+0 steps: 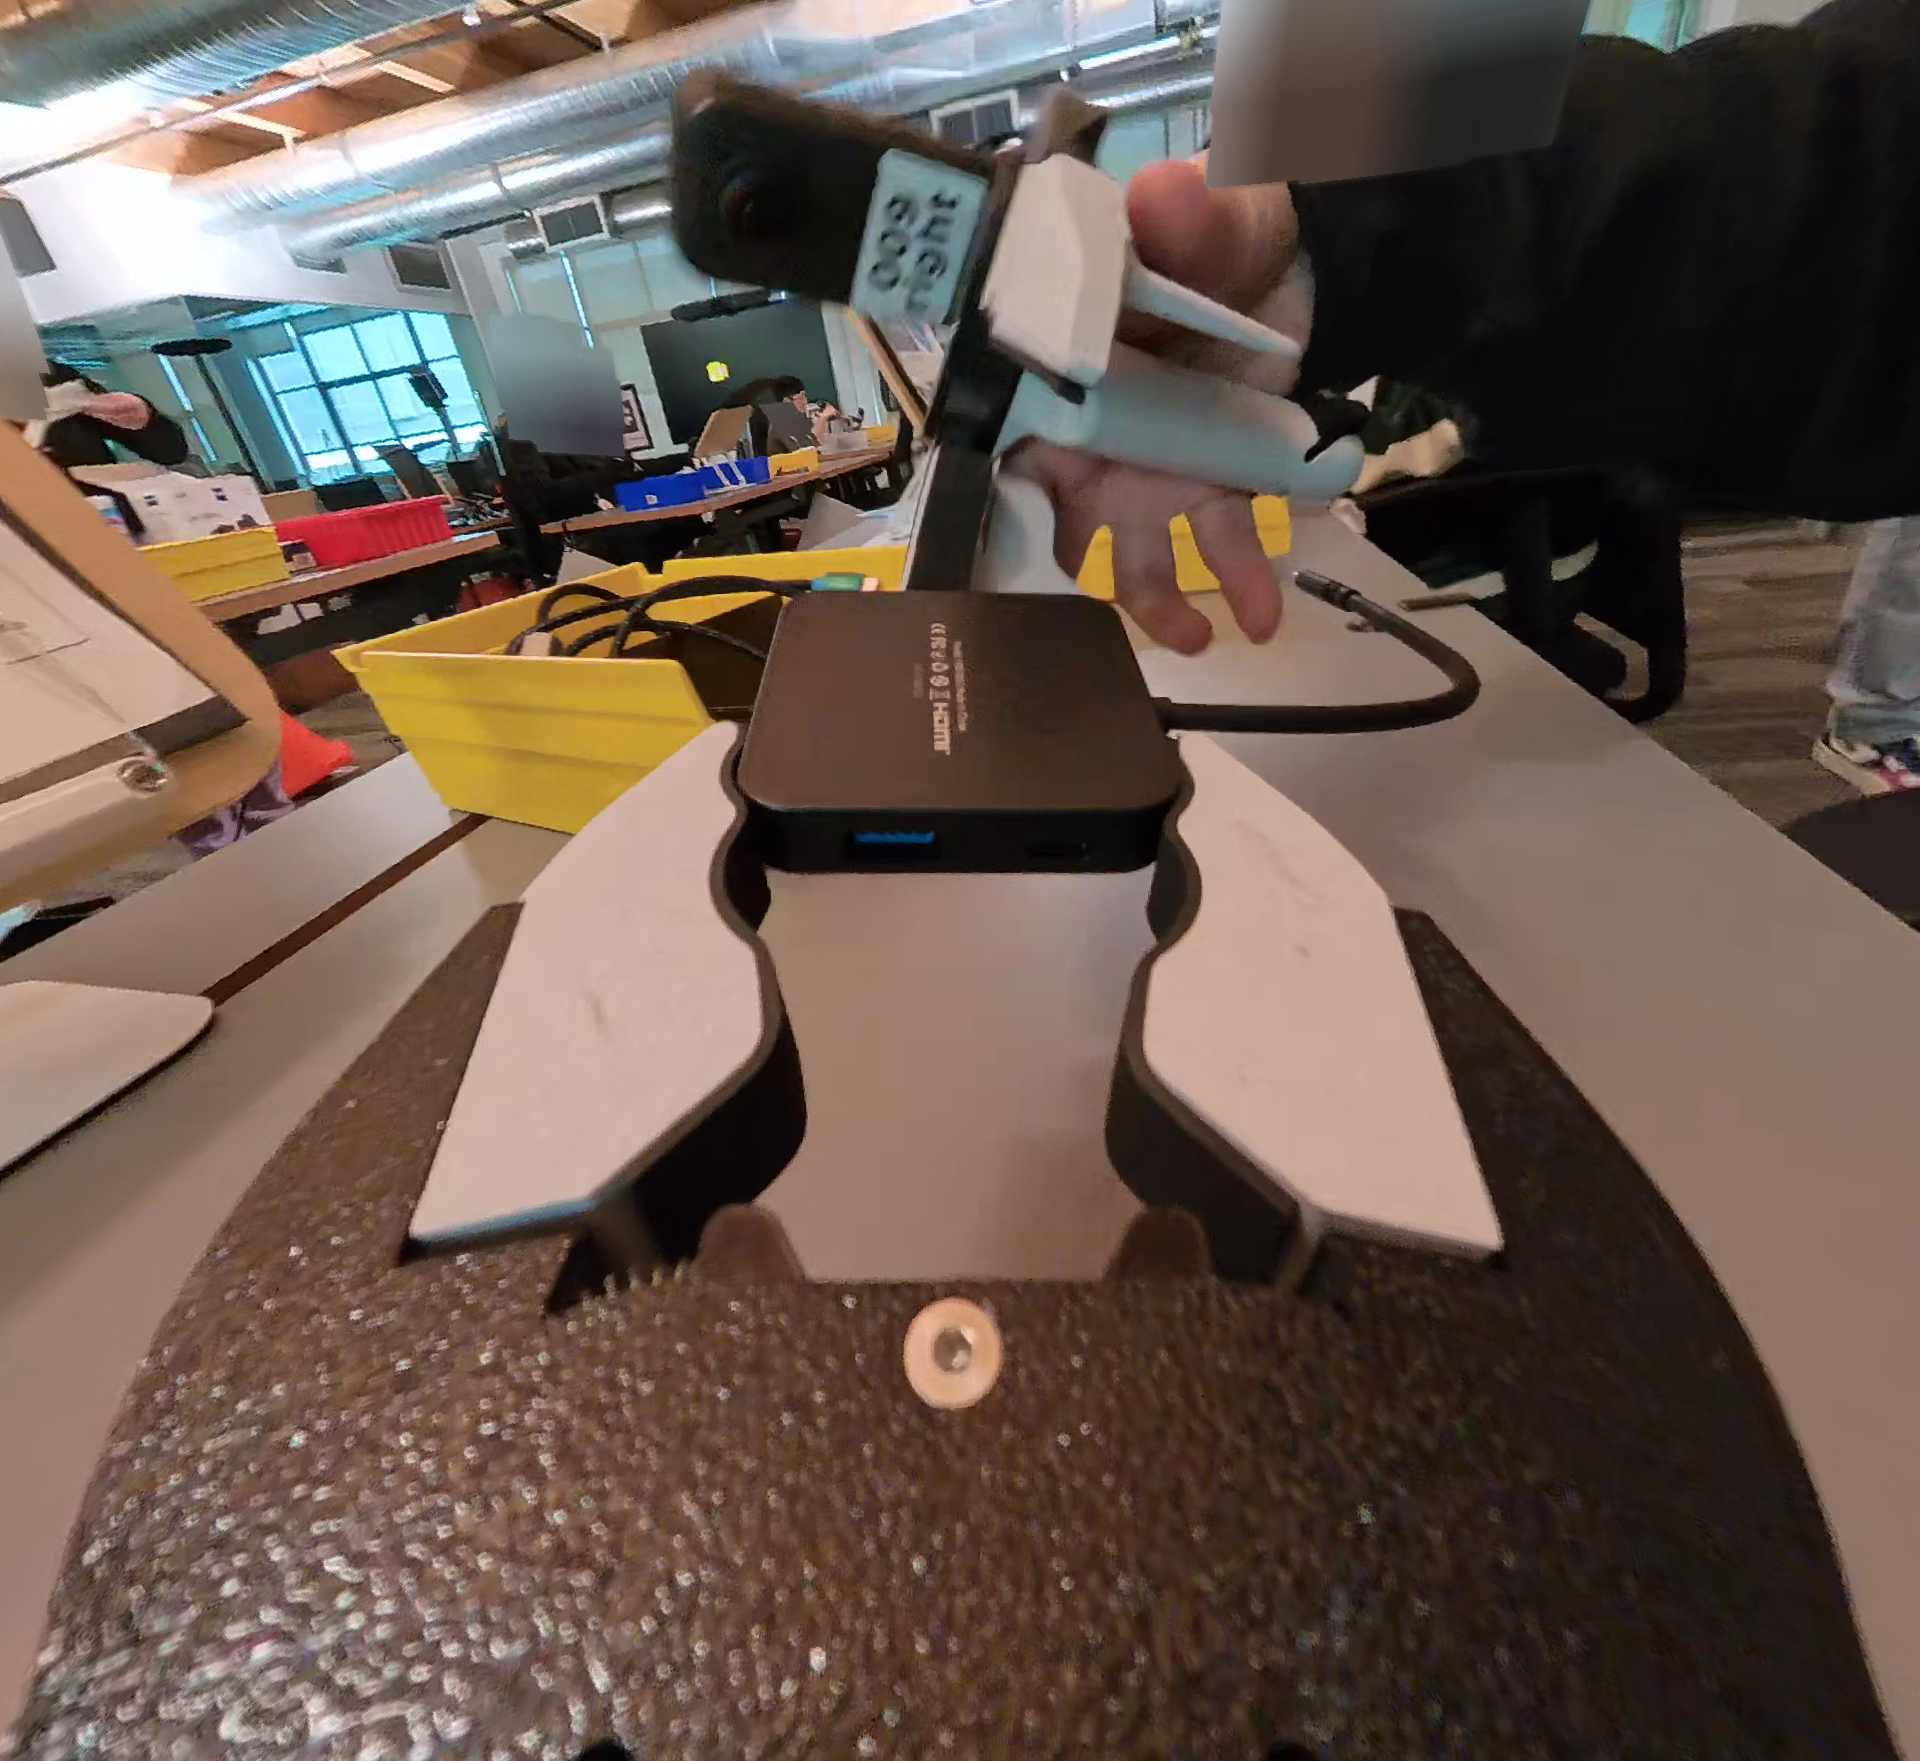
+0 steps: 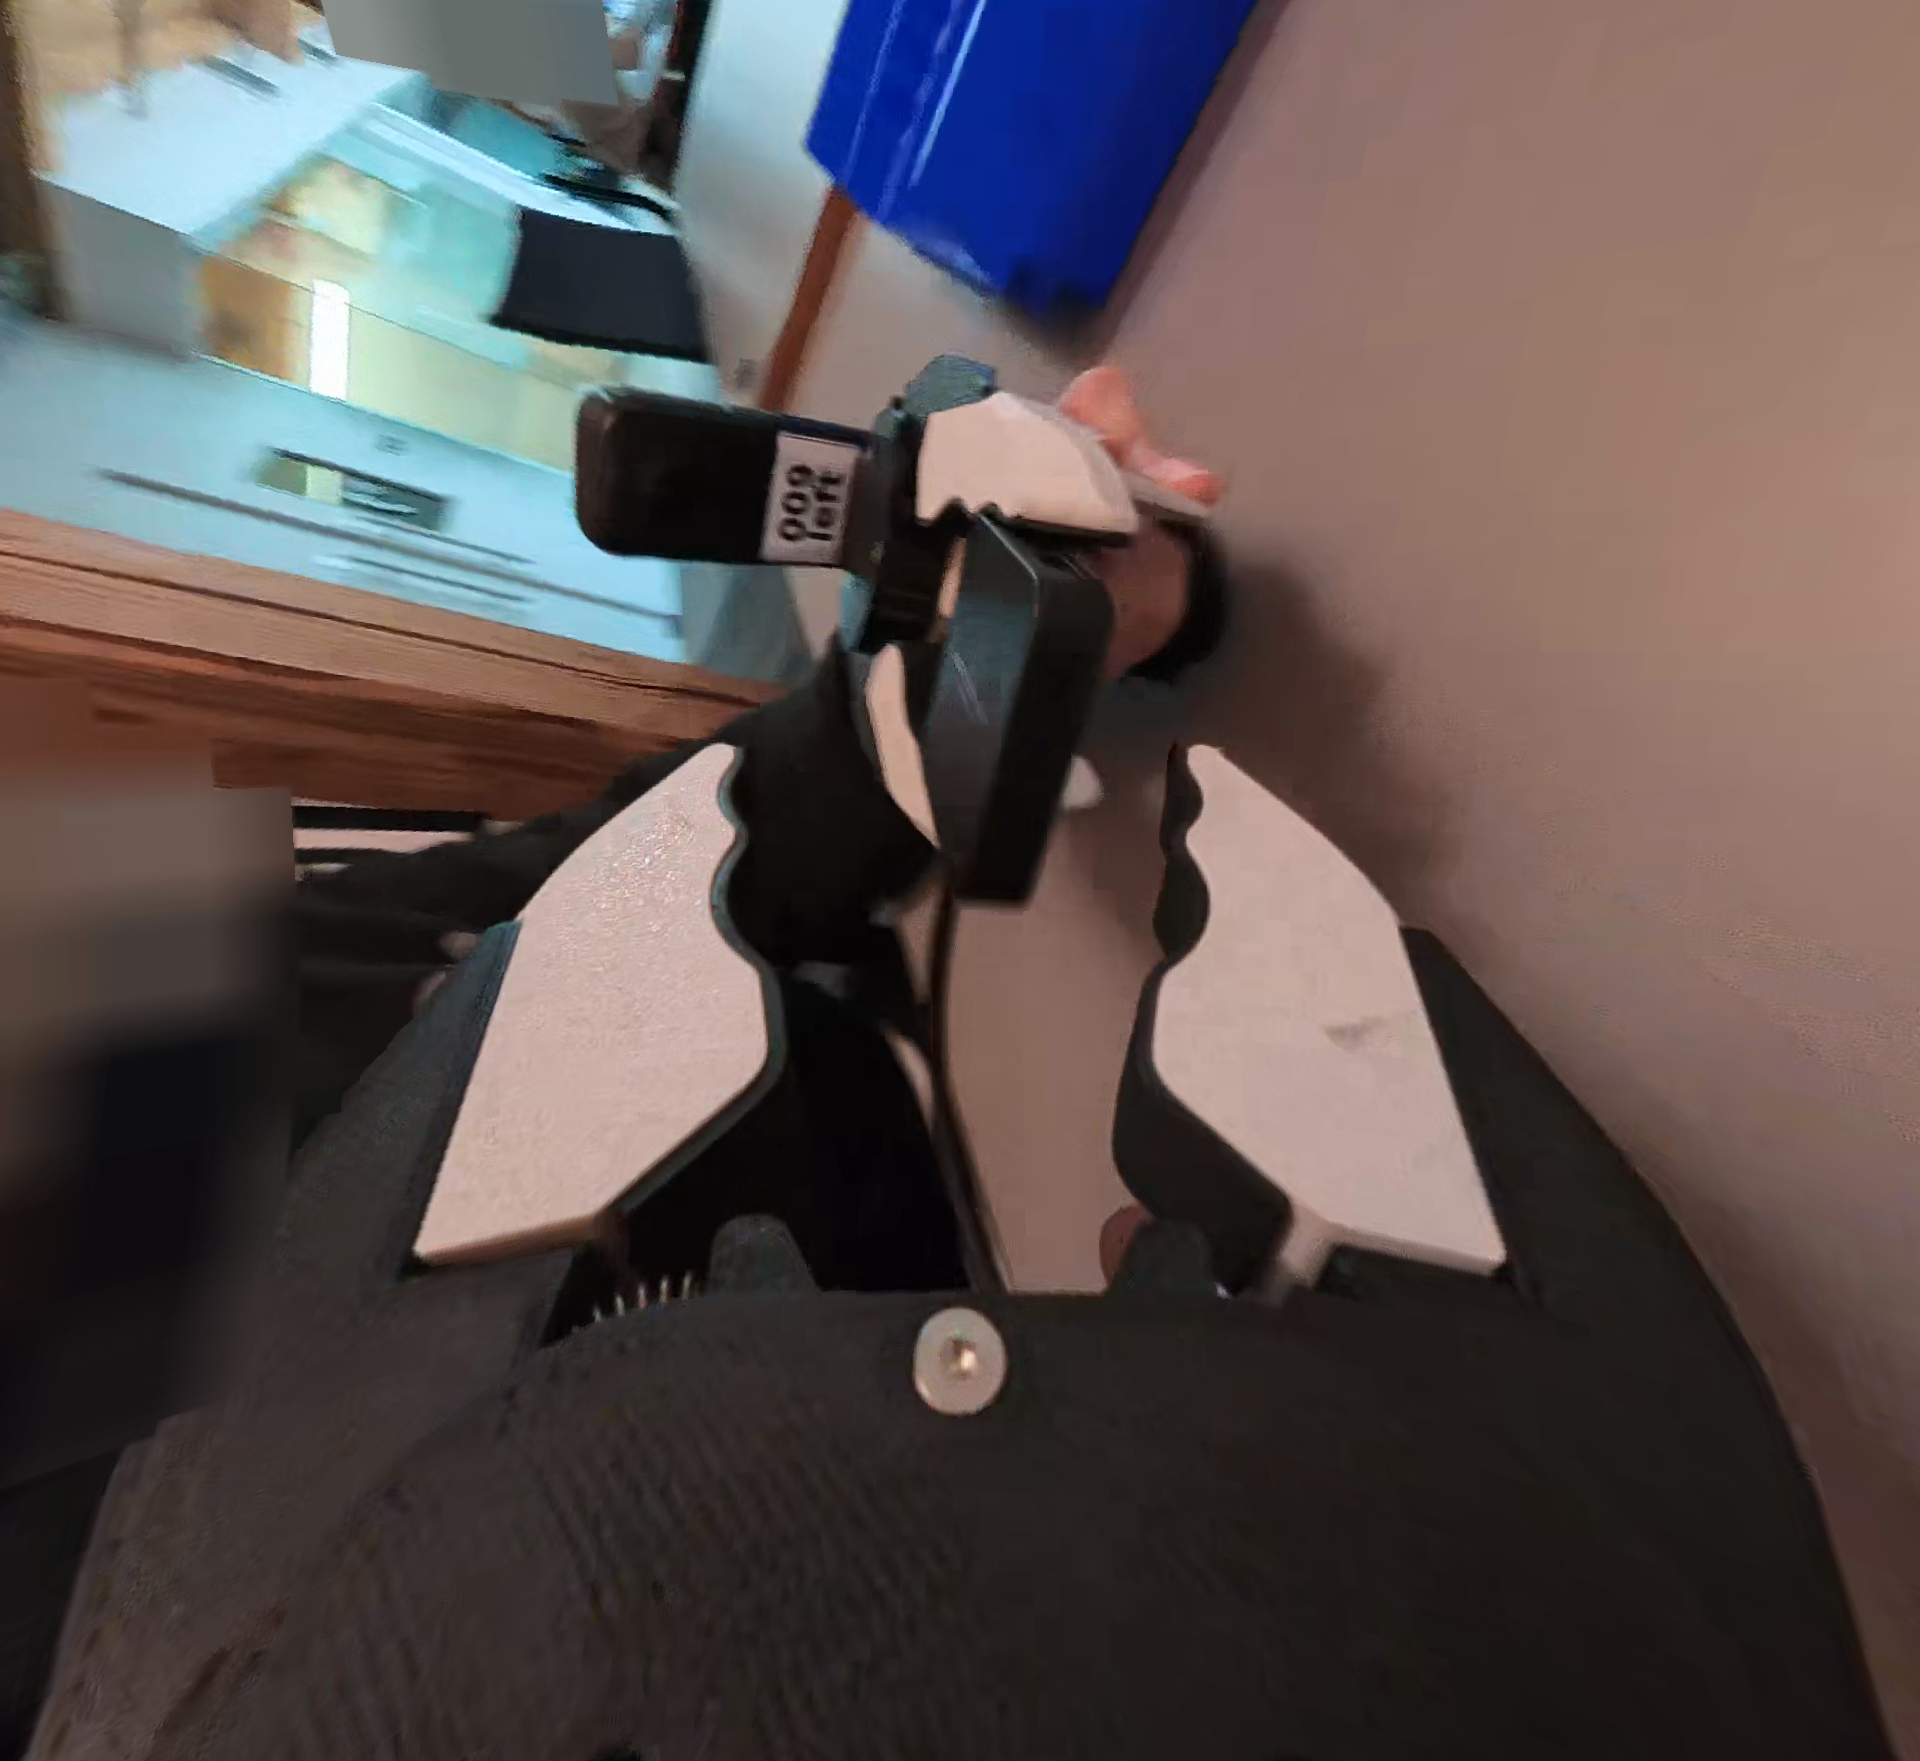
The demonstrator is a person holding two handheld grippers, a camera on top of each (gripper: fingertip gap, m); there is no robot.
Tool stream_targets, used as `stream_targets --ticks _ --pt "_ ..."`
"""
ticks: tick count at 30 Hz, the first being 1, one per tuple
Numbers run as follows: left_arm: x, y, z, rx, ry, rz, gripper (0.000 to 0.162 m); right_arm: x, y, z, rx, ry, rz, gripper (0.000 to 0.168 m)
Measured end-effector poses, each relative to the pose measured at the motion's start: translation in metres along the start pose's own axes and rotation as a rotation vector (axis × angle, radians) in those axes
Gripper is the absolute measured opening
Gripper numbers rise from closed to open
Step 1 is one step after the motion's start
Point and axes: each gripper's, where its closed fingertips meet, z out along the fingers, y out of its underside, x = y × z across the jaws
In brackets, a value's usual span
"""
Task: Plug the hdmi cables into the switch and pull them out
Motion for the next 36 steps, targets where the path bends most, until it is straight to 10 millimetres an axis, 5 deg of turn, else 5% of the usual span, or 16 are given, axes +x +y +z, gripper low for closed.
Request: stream_targets --ticks 3,6,10,15,20,23,28,31,36 --pt "0.005 -0.002 0.002 -0.007 0.006 0.055 0.072 0.005 0.006 0.026 -0.046 -0.073 0.104 0.046" --pt "0.002 0.004 0.003 -0.047 -0.024 0.104 0.072 0.006 0.012 0.031 -0.090 -0.093 0.018 0.015" --pt "-0.001 0.009 0.005 -0.077 -0.068 0.108 0.074 0.026 0.012 0.015 -0.152 0.133 -0.145 0.015" --pt "-0.012 0.002 0.000 -0.018 -0.118 0.039 0.077 0.028 -0.041 -0.064 -0.036 0.375 -0.327 0.014" --pt "-0.011 0.001 -0.001 -0.009 -0.100 -0.010 0.073 0.065 -0.128 -0.201 -0.073 0.951 -0.710 0.014" --pt "-0.011 0.001 -0.001 -0.011 -0.098 -0.012 0.071 0.101 -0.162 -0.256 -0.229 1.182 -0.826 0.014" --pt "-0.012 0.001 -0.003 -0.004 -0.096 -0.031 0.067 0.179 -0.173 -0.304 -0.695 1.419 -0.903 0.015" --pt "-0.015 -0.001 -0.005 0.008 -0.098 -0.052 0.065 0.207 -0.181 -0.315 -0.837 1.475 -0.942 0.015" --pt "-0.015 -0.001 -0.006 0.012 -0.091 -0.067 0.063 0.243 -0.164 -0.333 -0.960 1.384 -0.799 0.014"
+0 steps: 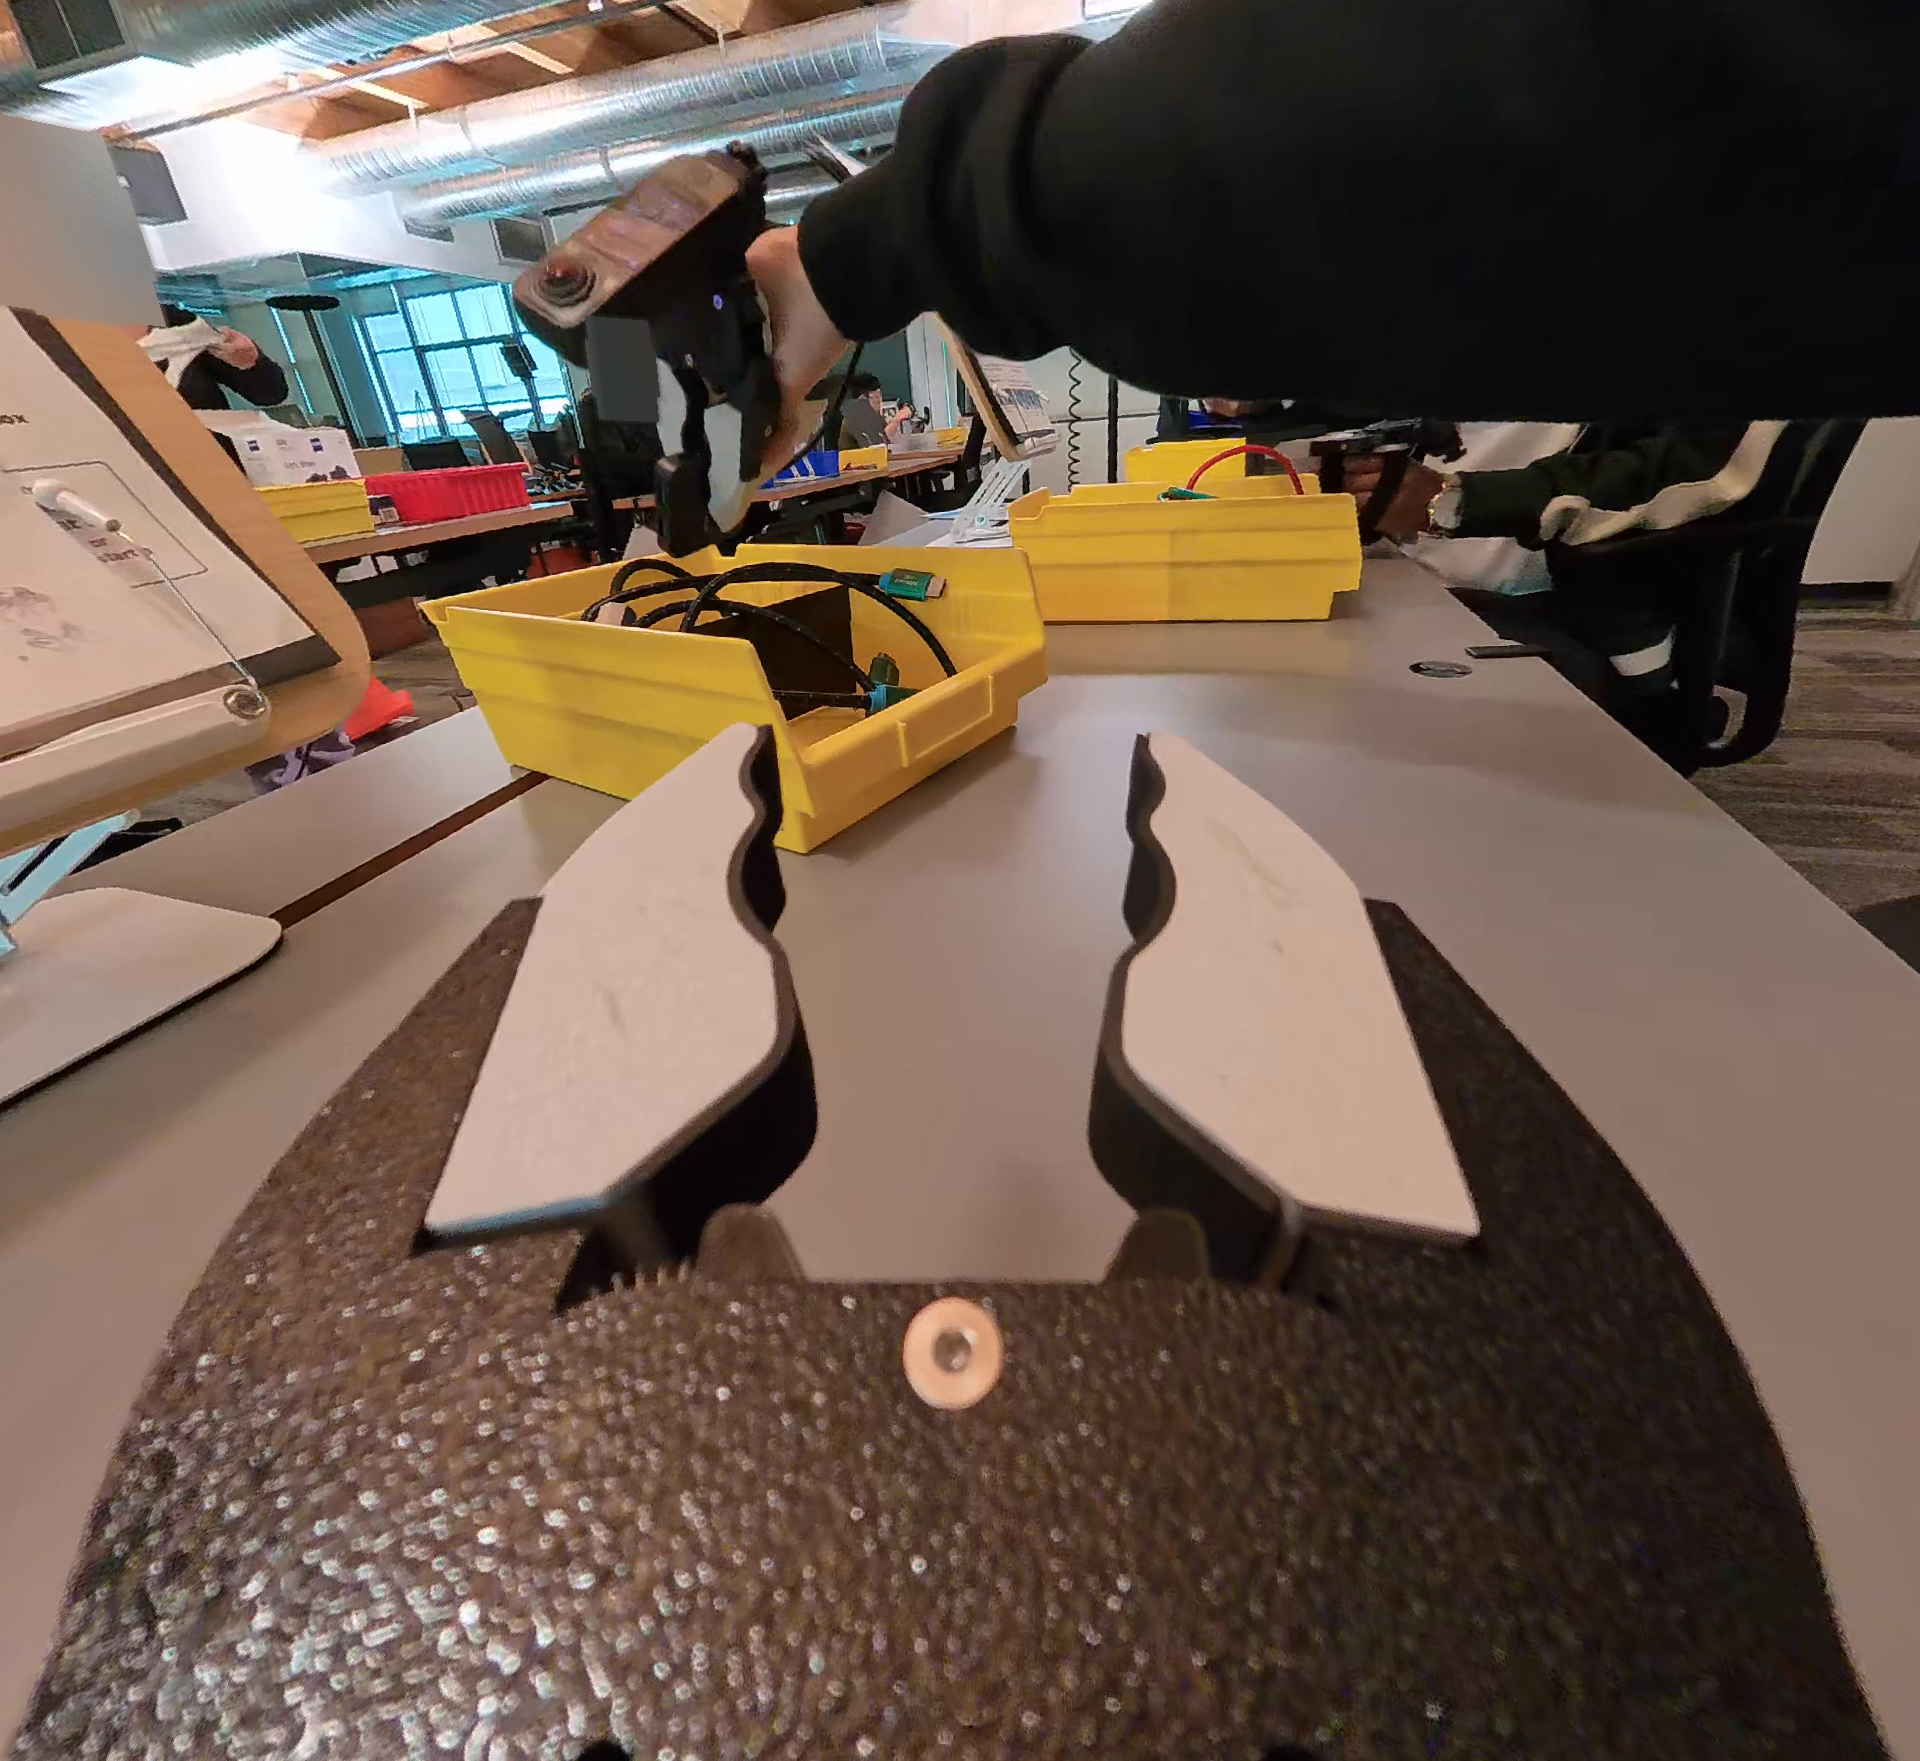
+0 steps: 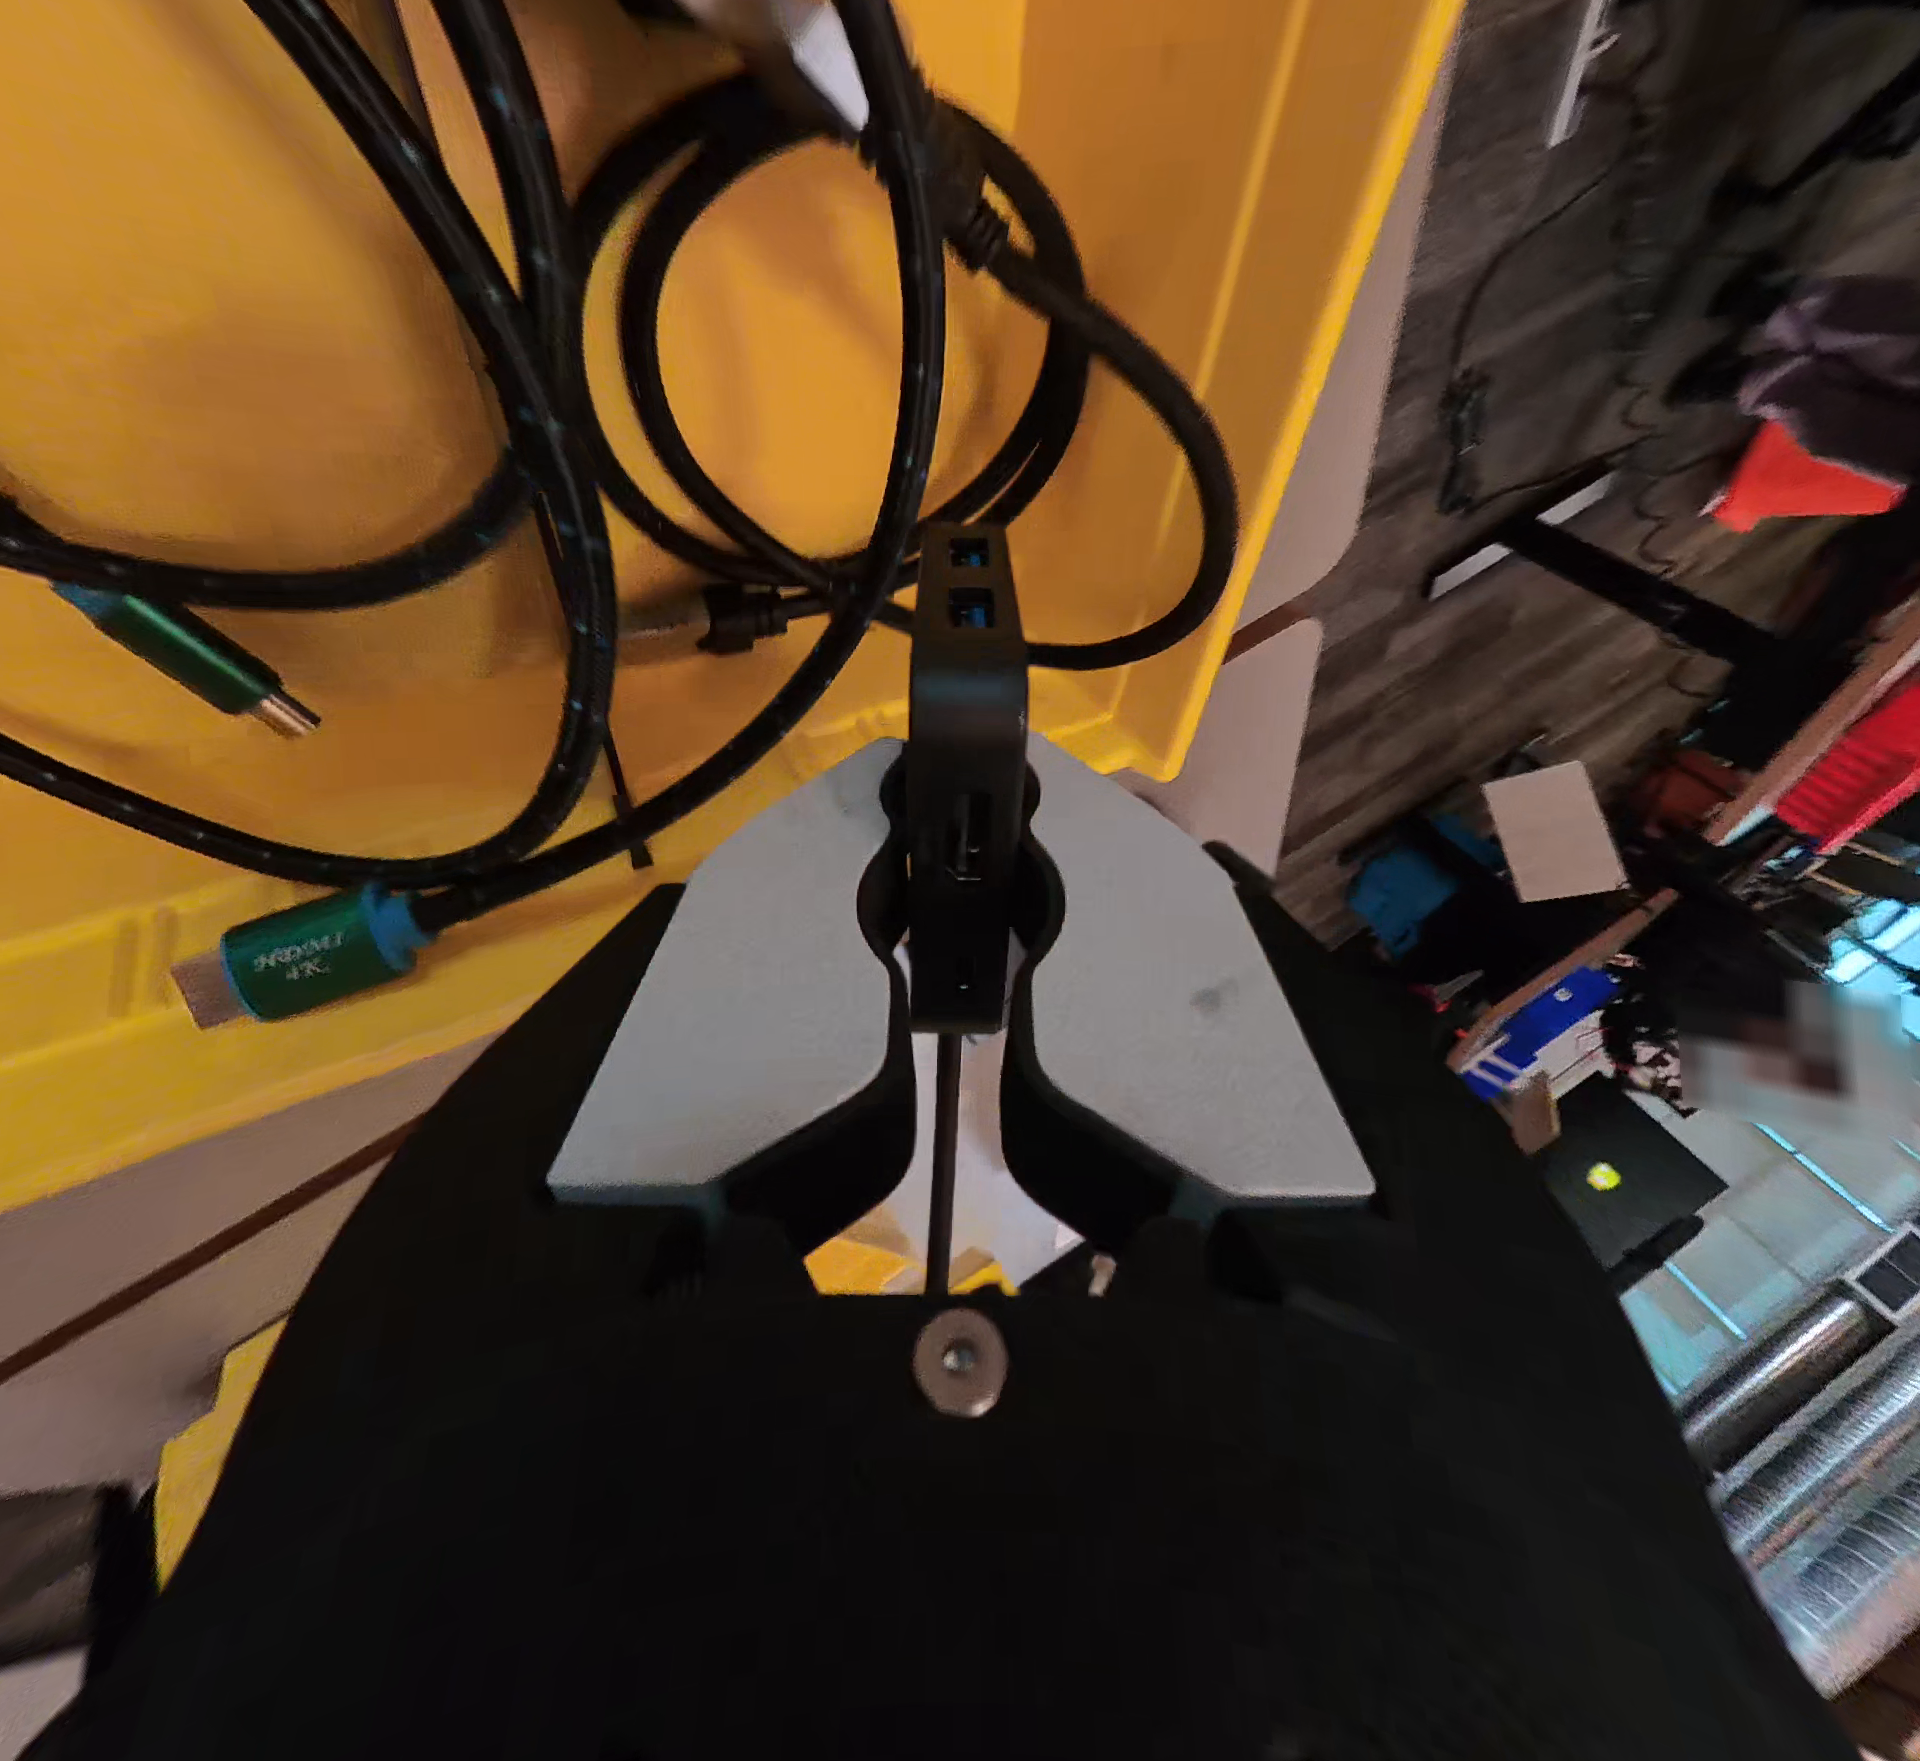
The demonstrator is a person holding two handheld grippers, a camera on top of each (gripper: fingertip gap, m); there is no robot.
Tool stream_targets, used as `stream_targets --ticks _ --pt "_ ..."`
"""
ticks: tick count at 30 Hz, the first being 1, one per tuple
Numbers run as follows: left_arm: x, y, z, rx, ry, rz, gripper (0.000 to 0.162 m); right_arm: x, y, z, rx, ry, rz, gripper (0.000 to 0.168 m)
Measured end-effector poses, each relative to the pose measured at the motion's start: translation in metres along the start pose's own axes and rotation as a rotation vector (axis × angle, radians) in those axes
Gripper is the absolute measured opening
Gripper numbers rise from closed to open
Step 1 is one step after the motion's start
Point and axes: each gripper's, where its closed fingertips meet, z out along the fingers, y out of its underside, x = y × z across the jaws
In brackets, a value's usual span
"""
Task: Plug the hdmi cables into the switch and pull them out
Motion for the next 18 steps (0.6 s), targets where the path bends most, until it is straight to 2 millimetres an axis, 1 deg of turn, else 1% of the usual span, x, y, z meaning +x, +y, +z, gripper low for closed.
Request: stream_targets --ticks 2,5,7,8,10,11,13,14,15,16,18 --pt "0.001 0.001 0.001 -0.008 0.008 -0.003 0.063 0.000 0.006 0.009 -0.028 -0.035 -0.015 0.014" --pt "0.006 0.002 0.002 -0.022 0.039 -0.008 0.063 -0.001 0.007 0.017 -0.088 -0.061 -0.046 0.014" --pt "0.013 0.004 0.003 -0.033 0.084 -0.014 0.063 -0.003 0.002 0.023 -0.082 -0.067 -0.028 0.016" --pt "0.014 0.004 0.003 -0.035 0.088 -0.013 0.063 -0.004 -0.003 0.024 -0.052 -0.069 -0.004 0.025" --pt "0.013 0.004 0.003 -0.033 0.085 -0.014 0.062 0.004 -0.010 0.021 0.002 -0.019 0.025 0.048" --pt "0.013 0.003 0.003 -0.031 0.083 -0.017 0.063 0.007 -0.013 0.016 0.030 -0.001 0.031 0.054" --pt "0.012 0.003 0.002 -0.027 0.080 -0.021 0.062 0.014 -0.014 0.002 0.065 0.049 0.037 0.055" --pt "0.011 0.003 0.002 -0.027 0.079 -0.022 0.063 0.019 -0.011 -0.007 0.072 0.092 0.038 0.058" --pt "0.011 0.003 0.002 -0.027 0.077 -0.022 0.063 0.022 -0.010 -0.019 0.096 0.127 0.050 0.065" --pt "0.011 0.003 0.002 -0.028 0.075 -0.021 0.063 0.025 -0.008 -0.033 0.122 0.162 0.081 0.067" --pt "0.011 0.003 0.003 -0.032 0.070 -0.017 0.063 0.030 0.001 -0.069 0.191 0.266 0.205 0.065"
